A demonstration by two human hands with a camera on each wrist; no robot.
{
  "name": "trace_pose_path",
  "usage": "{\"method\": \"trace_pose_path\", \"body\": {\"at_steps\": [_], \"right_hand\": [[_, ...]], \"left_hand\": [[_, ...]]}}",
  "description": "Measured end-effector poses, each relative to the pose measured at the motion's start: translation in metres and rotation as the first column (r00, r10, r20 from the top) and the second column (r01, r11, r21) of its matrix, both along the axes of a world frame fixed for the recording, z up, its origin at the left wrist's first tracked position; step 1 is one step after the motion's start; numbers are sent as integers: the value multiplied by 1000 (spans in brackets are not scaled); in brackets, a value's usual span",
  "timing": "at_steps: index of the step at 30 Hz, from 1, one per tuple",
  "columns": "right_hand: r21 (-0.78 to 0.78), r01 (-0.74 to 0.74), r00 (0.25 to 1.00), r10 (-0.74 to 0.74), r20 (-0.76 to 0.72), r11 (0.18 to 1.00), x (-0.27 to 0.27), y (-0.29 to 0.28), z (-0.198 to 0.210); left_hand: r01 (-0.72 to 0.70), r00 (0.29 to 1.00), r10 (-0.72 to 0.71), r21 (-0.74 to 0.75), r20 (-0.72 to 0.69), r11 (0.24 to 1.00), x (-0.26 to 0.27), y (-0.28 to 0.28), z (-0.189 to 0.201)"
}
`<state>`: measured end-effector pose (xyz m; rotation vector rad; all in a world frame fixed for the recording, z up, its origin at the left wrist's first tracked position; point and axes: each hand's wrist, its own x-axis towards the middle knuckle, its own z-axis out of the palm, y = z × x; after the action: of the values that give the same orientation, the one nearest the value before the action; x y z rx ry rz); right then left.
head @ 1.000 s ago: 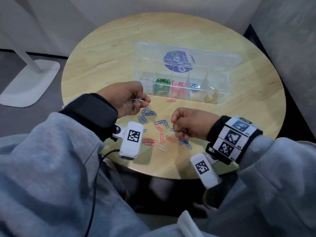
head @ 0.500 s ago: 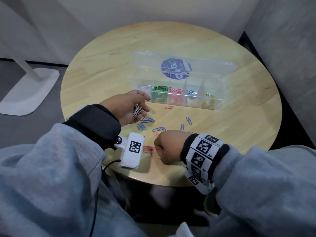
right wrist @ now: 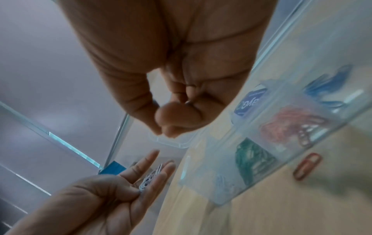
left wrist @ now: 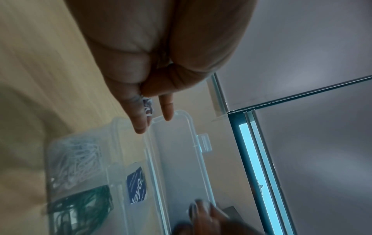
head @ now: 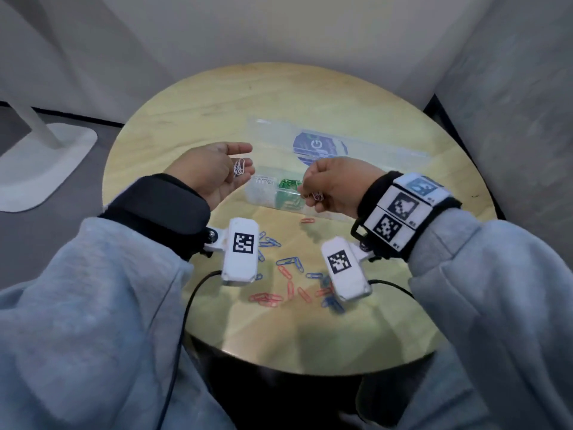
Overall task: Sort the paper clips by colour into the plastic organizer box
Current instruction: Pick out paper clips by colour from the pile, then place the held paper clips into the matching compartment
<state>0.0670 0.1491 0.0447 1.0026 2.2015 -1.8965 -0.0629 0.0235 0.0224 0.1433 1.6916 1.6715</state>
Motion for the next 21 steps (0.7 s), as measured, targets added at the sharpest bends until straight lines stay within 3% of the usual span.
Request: {"method": "trace_pose_path", "body": {"at_steps": [6,10,16,21], "right_hand": [[-161,203,976,-213,-50,966,-44,-5,2],[-113,177,983,-182,-35,978,-55,-6,-8],[-206,218,963,-245,-111,954,-32,-5,-3],[-199,131,982,-155,-112,971,20,-2,-1]], "left_hand": [[-113,994,112,92,17,989,-4,7,-8],[-136,991,133,128,31,982,-2,11,-13],[-152,987,138,216,79,964,4,17,-12],[-7,1000,5,242,12,970,9,15,-16]]}}
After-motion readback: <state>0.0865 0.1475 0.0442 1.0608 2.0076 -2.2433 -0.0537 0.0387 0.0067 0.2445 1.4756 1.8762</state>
